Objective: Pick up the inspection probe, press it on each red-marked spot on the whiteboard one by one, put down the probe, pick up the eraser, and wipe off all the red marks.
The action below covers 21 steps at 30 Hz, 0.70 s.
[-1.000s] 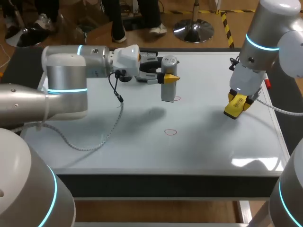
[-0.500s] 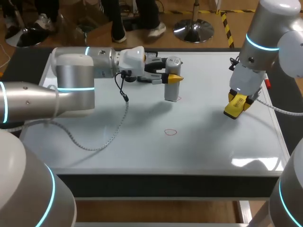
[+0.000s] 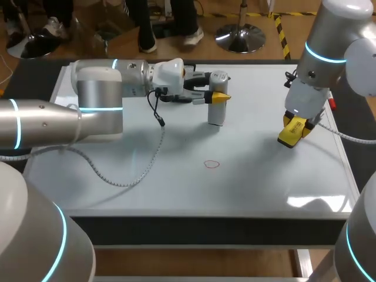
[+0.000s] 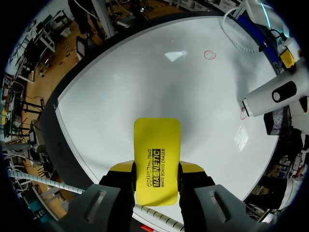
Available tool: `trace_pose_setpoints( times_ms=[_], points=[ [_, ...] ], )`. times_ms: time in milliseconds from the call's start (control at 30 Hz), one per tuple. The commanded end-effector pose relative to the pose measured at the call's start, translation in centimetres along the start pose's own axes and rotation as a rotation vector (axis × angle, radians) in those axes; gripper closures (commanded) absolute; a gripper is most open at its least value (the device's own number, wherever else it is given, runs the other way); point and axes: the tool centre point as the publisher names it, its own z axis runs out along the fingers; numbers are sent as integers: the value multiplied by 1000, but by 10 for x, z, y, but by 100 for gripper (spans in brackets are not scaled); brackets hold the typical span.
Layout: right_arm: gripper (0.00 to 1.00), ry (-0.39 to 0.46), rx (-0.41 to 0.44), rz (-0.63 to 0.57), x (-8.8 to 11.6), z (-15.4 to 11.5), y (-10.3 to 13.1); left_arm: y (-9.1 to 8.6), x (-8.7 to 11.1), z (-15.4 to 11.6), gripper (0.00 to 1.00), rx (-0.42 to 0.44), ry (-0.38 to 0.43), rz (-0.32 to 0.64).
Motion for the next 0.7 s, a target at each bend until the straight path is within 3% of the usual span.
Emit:
trace_pose_setpoints(
  times_ms=[33, 700],
  points=[
    [100, 3, 2, -1, 0, -1, -1, 6, -9, 4, 100, 5, 11, -2],
    [100, 3, 2, -1, 0, -1, -1, 17, -12, 5, 100, -9, 3, -28]
  ],
)
